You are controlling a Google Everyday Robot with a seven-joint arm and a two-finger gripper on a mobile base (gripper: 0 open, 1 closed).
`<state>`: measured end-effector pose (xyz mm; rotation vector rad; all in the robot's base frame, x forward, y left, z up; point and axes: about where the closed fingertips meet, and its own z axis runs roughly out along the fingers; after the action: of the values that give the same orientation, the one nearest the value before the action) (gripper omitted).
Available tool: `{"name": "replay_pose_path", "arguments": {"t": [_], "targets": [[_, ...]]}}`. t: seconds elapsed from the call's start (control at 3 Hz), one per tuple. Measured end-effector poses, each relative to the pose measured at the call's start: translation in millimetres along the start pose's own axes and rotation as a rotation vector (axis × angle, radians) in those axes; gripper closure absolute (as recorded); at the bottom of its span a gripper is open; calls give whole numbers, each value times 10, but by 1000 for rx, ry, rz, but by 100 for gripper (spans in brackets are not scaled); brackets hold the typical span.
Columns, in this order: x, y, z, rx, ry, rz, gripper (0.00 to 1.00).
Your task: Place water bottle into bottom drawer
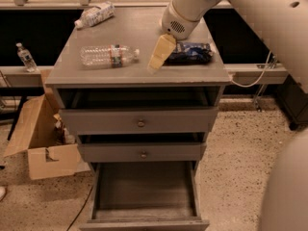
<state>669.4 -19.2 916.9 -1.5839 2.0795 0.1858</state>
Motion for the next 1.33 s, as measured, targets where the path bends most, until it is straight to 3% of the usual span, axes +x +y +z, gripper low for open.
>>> {"name": "replay_pose_path", "arguments": {"t": [1.33], "targets": [[-904,-158,962,-136,-11,-160,0]]}}
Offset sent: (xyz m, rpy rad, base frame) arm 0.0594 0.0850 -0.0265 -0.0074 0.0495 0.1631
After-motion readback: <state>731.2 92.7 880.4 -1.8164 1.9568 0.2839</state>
